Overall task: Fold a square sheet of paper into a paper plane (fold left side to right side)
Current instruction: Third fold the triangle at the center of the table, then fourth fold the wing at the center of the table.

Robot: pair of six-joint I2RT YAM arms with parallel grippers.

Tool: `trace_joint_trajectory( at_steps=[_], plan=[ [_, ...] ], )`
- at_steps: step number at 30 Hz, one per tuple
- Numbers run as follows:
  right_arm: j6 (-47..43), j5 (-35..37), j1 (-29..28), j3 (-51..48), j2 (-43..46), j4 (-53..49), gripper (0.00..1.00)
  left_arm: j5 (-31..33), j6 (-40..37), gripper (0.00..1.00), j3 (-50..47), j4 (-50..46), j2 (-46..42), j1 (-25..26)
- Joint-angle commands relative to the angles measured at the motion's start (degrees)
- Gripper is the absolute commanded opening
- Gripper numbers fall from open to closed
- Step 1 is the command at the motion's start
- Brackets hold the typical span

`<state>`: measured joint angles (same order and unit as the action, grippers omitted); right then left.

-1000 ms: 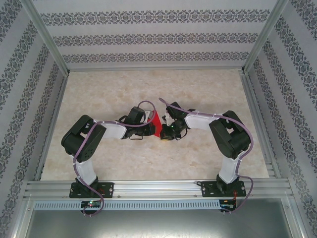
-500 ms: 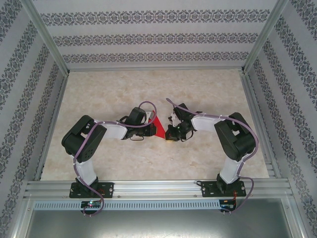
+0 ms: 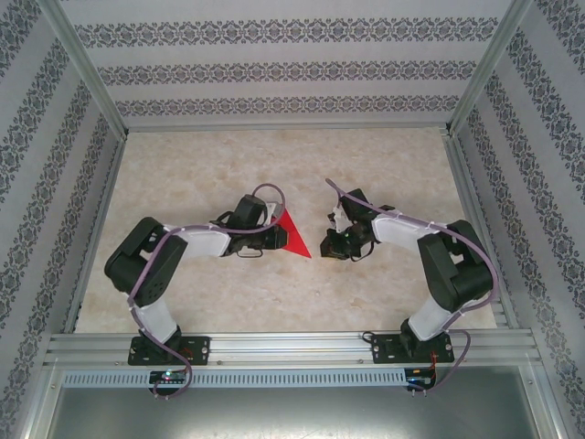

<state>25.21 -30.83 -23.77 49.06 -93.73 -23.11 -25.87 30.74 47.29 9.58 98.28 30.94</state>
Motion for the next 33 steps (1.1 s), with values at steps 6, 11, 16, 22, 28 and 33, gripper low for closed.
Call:
trace_joint_trajectory(
  at_steps=[6, 11, 16, 22, 28, 33],
  plan=[
    [-6.83, -2.6, -1.3, 5.03, -2.87, 12.45, 0.38, 1.03, 8.87, 0.44, -2.99, -7.77, -13.18, -7.15],
    [-7.58, -7.54, -1.24, 8.11, -9.04, 18.97, 0.48, 1.64, 16.52, 0.52, -8.4, -5.66, -15.51, -8.76],
    [-6.1, -11.25, -3.0, 10.42, -13.86, 22.29, 0.45, 2.03, 19.17, 0.56, -10.08, -4.6, -14.82, -8.73],
    [-6.6, -10.03, -3.48, 10.44, -14.48, 21.41, 0.27, 0.34, 20.56, 0.56, -9.67, -3.05, -12.31, -8.7],
    [-8.24, -5.98, -3.46, 10.46, -13.65, 18.2, 0.09, -1.57, 21.97, 0.56, -9.44, -0.58, -9.79, -8.22],
    [-8.25, -3.82, -3.06, 10.01, -12.48, 17.58, 0.06, -1.73, 22.37, 0.57, -7.91, -0.18, -8.01, -6.59]
  ],
)
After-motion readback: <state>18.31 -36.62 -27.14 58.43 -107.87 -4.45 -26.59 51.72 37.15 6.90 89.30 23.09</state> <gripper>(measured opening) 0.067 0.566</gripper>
